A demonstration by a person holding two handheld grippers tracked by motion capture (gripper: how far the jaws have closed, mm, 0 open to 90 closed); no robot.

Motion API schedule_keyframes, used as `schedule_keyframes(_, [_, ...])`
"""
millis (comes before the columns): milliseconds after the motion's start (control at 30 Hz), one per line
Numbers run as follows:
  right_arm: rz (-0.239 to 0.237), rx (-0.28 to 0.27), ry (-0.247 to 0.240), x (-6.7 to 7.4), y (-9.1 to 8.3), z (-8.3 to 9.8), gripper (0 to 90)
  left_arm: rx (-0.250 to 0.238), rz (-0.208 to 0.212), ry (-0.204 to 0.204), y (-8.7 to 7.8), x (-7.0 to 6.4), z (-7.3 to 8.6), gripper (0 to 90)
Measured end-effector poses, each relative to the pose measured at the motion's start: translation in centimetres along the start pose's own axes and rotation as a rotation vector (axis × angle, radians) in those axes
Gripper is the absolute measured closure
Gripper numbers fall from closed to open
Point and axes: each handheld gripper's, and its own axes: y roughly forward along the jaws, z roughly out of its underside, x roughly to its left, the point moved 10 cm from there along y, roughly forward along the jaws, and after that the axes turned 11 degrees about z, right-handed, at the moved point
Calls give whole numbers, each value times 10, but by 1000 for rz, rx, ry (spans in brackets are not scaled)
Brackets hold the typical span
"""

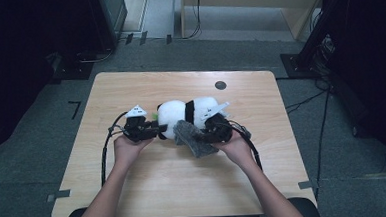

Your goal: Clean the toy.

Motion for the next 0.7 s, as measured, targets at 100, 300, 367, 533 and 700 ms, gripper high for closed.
schedule_keyframes(100, [16, -1, 12, -9, -11, 9, 758, 0, 0, 1, 0, 0, 0, 626])
schedule_keyframes(300, [45, -5, 44, -27, -28, 23, 753, 2, -11, 14, 1, -1, 0, 626])
schedule_keyframes(367, [53, -9, 57, -34, -33, 28, 753, 1, -10, 13, 1, -1, 0, 626])
schedule_keyframes(533, [82, -14, 97, -50, -45, 39, 753, 0, -8, 12, 1, -1, 0, 626])
schedule_keyframes(700, [114, -24, 143, -67, -53, 44, 753, 2, -9, 15, 1, -2, 0, 625])
